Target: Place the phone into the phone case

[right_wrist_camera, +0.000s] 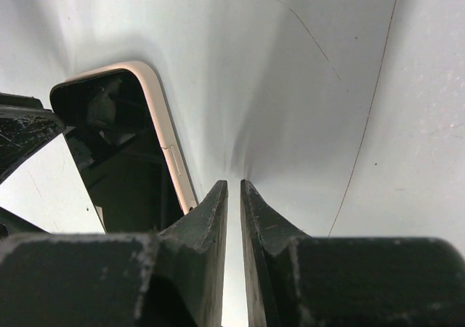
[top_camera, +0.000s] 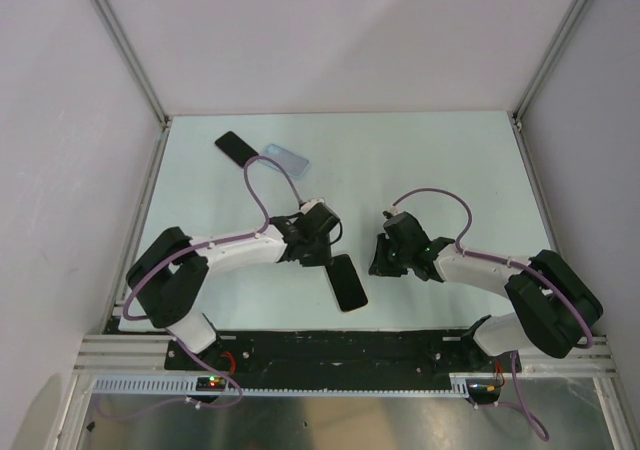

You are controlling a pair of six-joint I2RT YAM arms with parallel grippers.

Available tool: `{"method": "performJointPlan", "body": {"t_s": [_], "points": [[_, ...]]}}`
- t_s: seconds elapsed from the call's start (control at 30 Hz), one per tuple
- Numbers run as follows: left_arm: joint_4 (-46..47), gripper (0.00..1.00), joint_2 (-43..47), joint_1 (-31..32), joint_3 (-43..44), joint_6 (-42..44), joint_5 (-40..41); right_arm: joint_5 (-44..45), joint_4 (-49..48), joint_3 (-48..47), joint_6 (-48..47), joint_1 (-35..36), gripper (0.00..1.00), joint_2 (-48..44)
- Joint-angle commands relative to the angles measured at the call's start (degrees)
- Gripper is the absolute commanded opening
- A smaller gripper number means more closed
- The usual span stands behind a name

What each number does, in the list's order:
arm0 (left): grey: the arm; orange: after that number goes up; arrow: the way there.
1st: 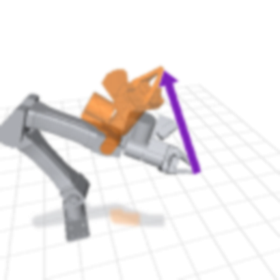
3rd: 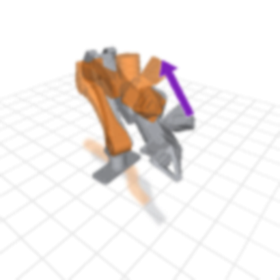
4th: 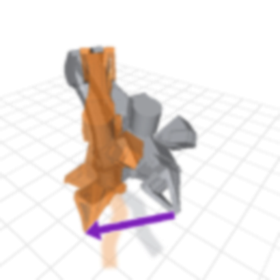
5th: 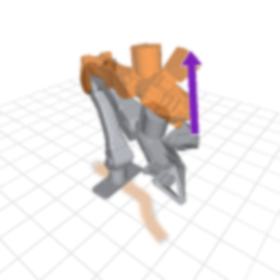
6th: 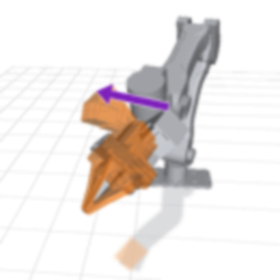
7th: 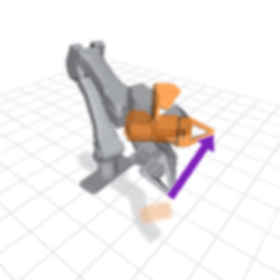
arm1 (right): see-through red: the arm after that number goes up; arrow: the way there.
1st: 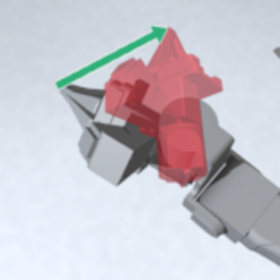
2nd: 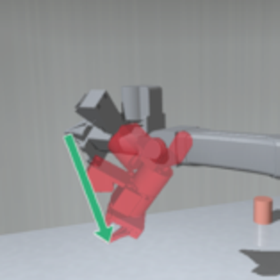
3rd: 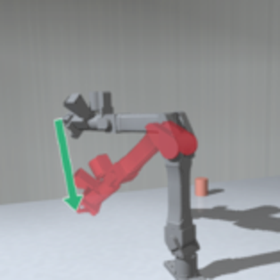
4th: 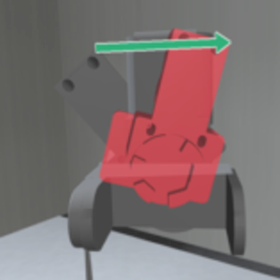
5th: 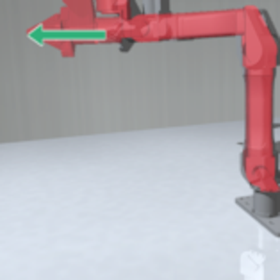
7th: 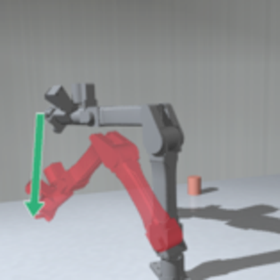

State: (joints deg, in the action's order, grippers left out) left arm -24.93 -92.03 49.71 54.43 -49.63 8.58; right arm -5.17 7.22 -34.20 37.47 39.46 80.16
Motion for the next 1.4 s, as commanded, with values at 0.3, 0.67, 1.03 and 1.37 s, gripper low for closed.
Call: {"method": "performJointPlan", "body": {"t_s": [0.3,0.67,1.03,1.37], "points": [[0.0,0.32,-1.9,0.2,2.7,-1.0,-1.7,0.9,-0.3,-1.8,-0.5,0.2,0.17,0.3],[0.8,0.24,-3.4,0.4,2.7,-2.1,-3.0,0.9,-0.5,-1.7,-0.4,0.6,0.17,0.6],[1.4,0.02,-5.9,0.9,1.2,-3.2,-3.5,1.3,-0.3,-1.8,-0.4,1.4,0.17,1.0],[2.3,0.0,-7.5,1.8,-0.1,-3.7,-3.4,4.0,1.9,-2.5,-1.2,1.9,0.23,-2.8]]}}
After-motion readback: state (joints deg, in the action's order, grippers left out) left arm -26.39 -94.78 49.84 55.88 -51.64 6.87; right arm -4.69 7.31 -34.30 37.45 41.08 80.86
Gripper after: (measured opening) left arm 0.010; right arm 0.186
